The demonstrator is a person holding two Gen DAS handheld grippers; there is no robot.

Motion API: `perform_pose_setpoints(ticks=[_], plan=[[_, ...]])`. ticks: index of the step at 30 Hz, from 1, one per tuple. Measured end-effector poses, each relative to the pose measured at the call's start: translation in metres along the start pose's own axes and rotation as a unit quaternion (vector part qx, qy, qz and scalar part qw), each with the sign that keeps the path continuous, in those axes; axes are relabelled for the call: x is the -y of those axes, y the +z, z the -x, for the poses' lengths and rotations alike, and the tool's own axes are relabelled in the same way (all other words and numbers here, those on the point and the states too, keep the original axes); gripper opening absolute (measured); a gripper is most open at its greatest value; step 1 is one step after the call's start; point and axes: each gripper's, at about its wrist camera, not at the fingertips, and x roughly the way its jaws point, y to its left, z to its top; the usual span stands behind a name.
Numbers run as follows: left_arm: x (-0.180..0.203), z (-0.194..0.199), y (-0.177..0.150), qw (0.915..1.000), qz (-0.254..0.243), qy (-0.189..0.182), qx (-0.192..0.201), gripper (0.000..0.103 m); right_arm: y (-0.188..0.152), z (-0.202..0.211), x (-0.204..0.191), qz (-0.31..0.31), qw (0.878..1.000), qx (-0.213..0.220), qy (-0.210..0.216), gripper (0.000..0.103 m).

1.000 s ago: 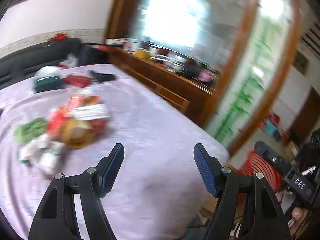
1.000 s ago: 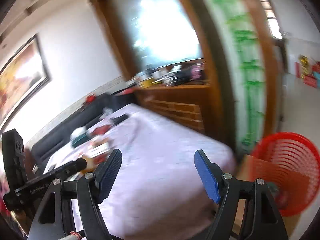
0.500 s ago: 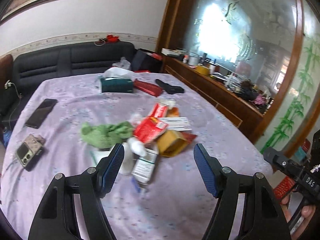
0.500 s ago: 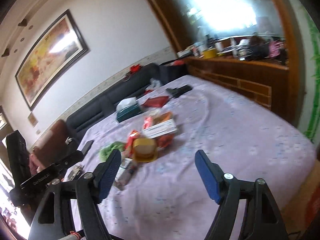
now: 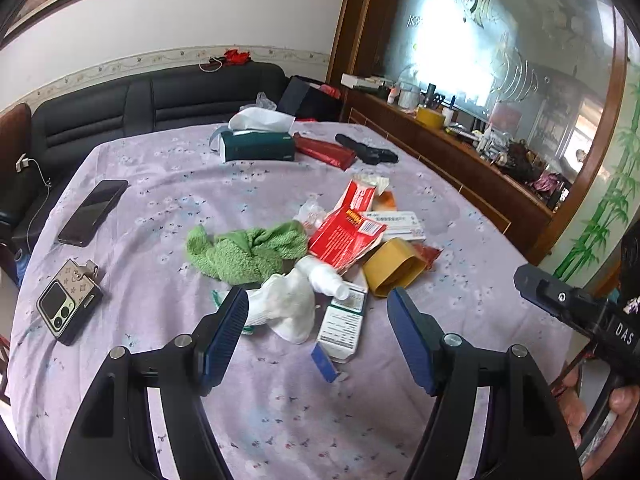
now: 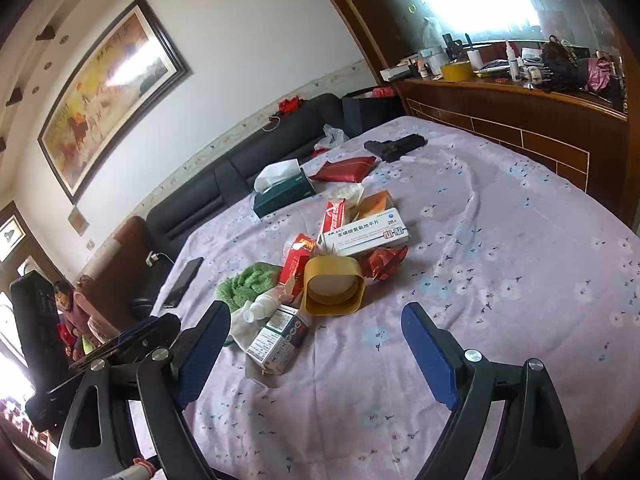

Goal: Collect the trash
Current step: 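Swing both tools back toward the table, then grasp the white tissue with the left tool while the right tool grasps the yellow tape roll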

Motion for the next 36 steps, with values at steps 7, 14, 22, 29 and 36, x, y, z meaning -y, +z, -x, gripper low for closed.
perform_pose_setpoints(ticks=[7,14,22,29,36], plan=[[-0.017,-0.024,0.006,0.9997,0.007,-0.003,-0.024,0.07,0.001,-0.035,0.004,-0.015,1.0,-0.023,-0.009,0.09],[-0.03,-0.053,0.003,0.9987,0.019,-0.019,-0.044,0.07,0.005,-0.073,0.004,-0.024,0.999,-0.044,-0.008,0.09],[-0.028,-0.072,-0.004,0.9983,0.016,-0.011,-0.055,0.07,0.006,-0.122,0.015,-0.047,0.996,-0.073,-0.02,0.09],[-0.03,-0.089,-0.006,0.9973,0.009,0.011,-0.072,0.042,0.004,-0.148,0.021,-0.073,0.992,-0.099,0.001,0.09],[-0.03,-0.091,-0.01,0.9968,0.011,-0.002,-0.079,0.014,0.004,-0.152,0.019,-0.062,0.994,-0.095,-0.004,0.069]])
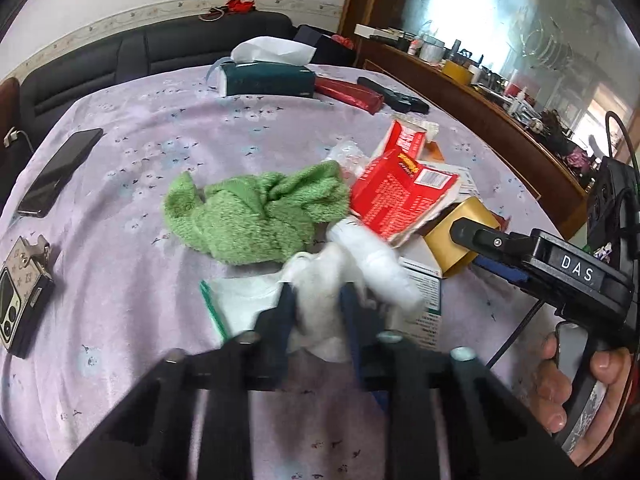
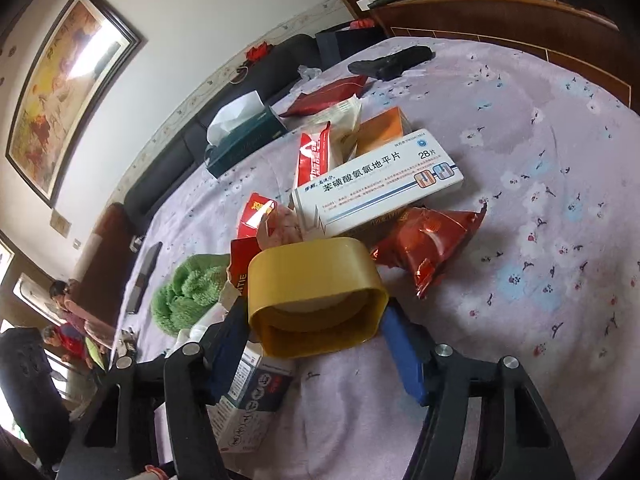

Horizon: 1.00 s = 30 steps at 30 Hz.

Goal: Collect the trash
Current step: 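Grasp the white tissue with the left tool while the right tool grasps the yellow tape roll, then carry tissue and tape roll to the red basket and release both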

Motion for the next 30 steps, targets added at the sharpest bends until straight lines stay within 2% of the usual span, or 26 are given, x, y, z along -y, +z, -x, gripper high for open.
perform_pose_setpoints(ticks=[3,9,15,18,23,30], plan=[[0.004,0.003,-0.003,0.9999,-0.014,0.005,0.007,0.01,-0.002,0.007,0.0,0.004,1.0,0.005,0.002,0.069],[-0.007,0.018,-0.005,0.9994,0.005,0.002,0.035,0.008,-0.013,0.046,0.004,0.005,0.999,0.039,0.001,0.069],[-0.003,0.046,-0.002,0.9971,0.031,-0.035,0.06,0.007,-0.028,0.103,0.003,0.02,0.997,0.075,0.008,0.069],[0.017,0.072,-0.006,0.9953,0.022,-0.042,0.085,0.007,-0.036,0.139,0.001,0.033,0.995,0.097,0.01,0.069],[0.069,0.112,-0.014,0.9902,-0.006,-0.082,0.113,0.007,-0.05,0.194,0.002,0.053,0.989,0.139,-0.002,0.069],[0.135,0.135,-0.022,0.9817,-0.055,-0.136,0.121,0.007,-0.071,0.26,0.024,0.044,0.98,0.19,-0.036,0.069]])
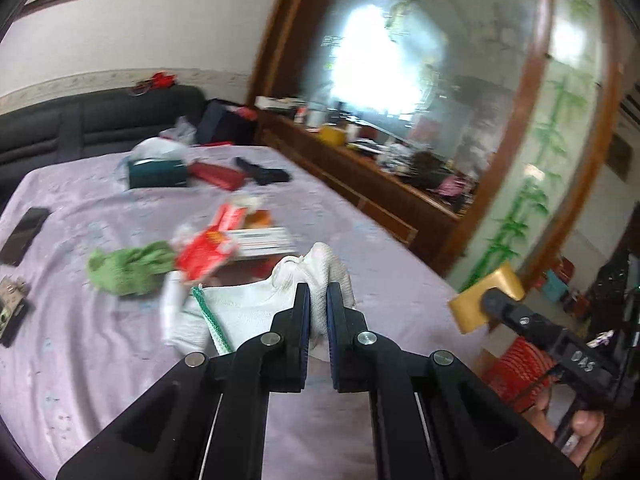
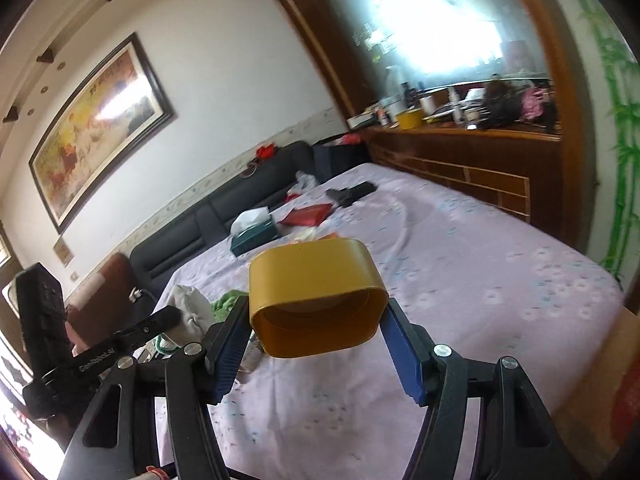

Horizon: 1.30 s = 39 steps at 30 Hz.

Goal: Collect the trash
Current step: 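Carry tissue and tape roll to the red basket and release both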

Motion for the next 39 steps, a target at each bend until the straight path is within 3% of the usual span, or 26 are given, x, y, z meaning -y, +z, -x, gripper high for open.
perform_pose_setpoints(ticks=[14,21,25,33,39], plan=[[0.084,-0.006,-0.003,0.9961,-0.047,-0.074,-0.011,0.007,-0.001,0.076,0.043,-0.02,0.998,0.05,-0.04,0.069],[0.141,-0.016,-0.004,0.9864,-0.082,-0.141,-0.022,0.007,0.004,0.128,0.069,-0.032,0.992,0.092,-0.08,0.069],[0.181,-0.025,-0.007,0.9766,-0.099,-0.187,-0.035,0.007,0.007,0.169,0.094,-0.046,0.983,0.12,-0.134,0.069],[0.255,-0.043,-0.022,0.9567,-0.138,-0.25,-0.06,0.007,0.0,0.24,0.145,-0.085,0.949,0.159,-0.259,0.069],[0.3,-0.064,-0.035,0.9424,-0.161,-0.281,-0.083,0.007,-0.008,0.266,0.179,-0.119,0.936,0.159,-0.292,0.069]])
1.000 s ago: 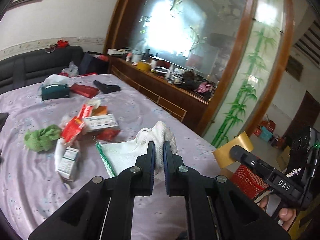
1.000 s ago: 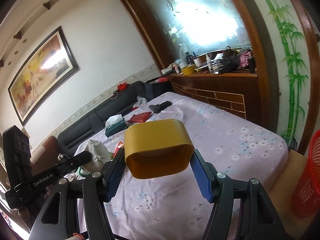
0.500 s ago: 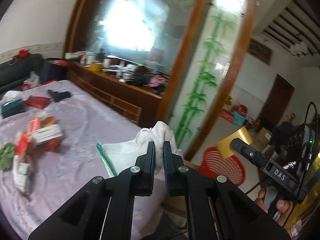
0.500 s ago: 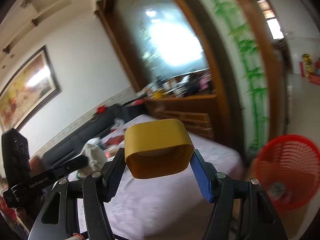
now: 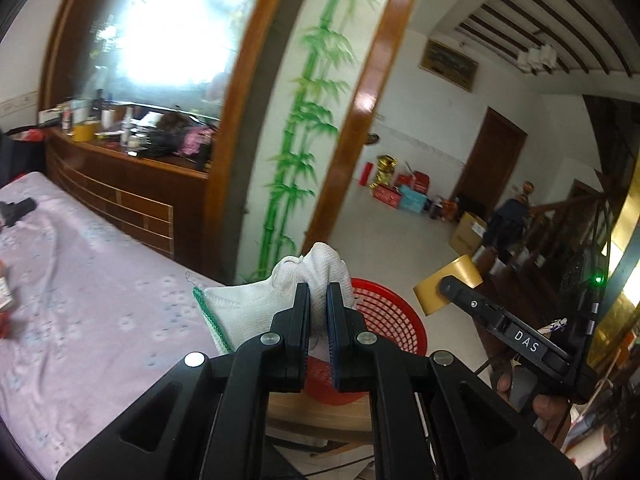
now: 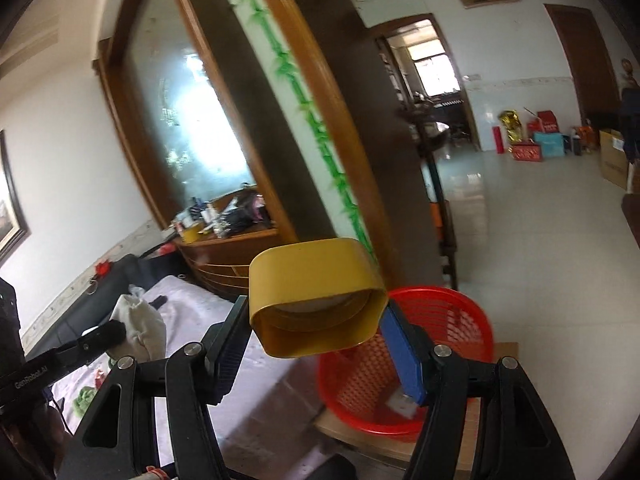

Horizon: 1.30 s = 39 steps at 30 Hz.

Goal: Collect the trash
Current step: 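Carry tissue and tape roll to the red basket and release both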

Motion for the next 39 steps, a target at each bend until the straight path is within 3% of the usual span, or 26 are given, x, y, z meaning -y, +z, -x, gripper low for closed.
perform_pose_setpoints(ticks=[4,16,24,39], plan=[[0.008,-0.036,-0.003,0.9993,0.003,-0.017,-0.033,0.007,-0.001,0.001,0.022,-0.015,1.0,-0.003,-0.015,0.069],[0.021,-0.103,-0.007,0.9951,0.0,-0.06,-0.079,0.007,-0.005,-0.009,0.066,-0.047,0.998,-0.03,-0.033,0.069],[0.022,-0.142,-0.025,0.9905,0.0,-0.062,-0.122,0.008,-0.008,-0.029,0.086,-0.078,0.995,-0.051,-0.037,0.07],[0.021,-0.177,-0.044,0.9873,-0.007,-0.057,-0.148,0.01,-0.007,-0.048,0.092,-0.091,0.993,-0.064,-0.045,0.07]])
